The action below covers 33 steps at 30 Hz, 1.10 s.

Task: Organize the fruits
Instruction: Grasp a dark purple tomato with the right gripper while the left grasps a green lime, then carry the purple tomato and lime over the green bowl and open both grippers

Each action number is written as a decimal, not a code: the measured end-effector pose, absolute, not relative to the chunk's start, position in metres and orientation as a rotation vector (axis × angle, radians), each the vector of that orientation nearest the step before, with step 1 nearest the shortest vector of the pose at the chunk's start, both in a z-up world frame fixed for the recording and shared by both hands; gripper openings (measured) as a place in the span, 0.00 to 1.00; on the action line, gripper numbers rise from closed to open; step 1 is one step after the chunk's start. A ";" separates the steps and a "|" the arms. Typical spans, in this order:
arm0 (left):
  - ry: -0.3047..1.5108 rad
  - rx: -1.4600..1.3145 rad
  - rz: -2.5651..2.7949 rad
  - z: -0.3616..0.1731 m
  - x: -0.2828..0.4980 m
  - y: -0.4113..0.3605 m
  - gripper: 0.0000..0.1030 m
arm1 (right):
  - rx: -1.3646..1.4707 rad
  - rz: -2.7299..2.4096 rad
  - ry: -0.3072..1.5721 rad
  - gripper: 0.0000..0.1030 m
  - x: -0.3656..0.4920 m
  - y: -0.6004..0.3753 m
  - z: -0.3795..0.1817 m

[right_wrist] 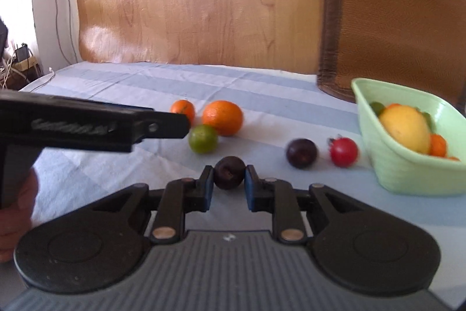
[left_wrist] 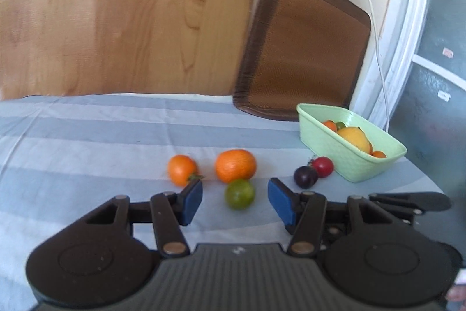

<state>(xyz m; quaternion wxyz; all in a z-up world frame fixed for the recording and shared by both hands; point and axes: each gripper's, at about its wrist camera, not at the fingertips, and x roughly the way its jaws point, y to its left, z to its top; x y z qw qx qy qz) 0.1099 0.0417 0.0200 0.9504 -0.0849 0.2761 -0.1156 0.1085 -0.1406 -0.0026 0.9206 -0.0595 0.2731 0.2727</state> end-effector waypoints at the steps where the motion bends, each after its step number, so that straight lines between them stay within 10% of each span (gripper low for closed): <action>1: 0.569 -0.160 -0.240 0.020 0.115 0.035 0.50 | -0.114 0.555 0.561 0.24 0.106 -0.147 -0.003; 8: 0.655 -0.097 -0.165 0.006 0.136 0.012 0.26 | 0.024 0.572 0.607 0.25 0.112 -0.172 -0.005; 26: 0.629 -0.046 -0.342 0.003 0.069 -0.041 0.27 | -0.063 0.508 0.535 0.27 0.072 -0.214 -0.004; 33: 0.628 -0.040 -0.294 0.003 0.065 -0.037 0.44 | -0.057 0.515 0.563 0.28 0.076 -0.214 -0.007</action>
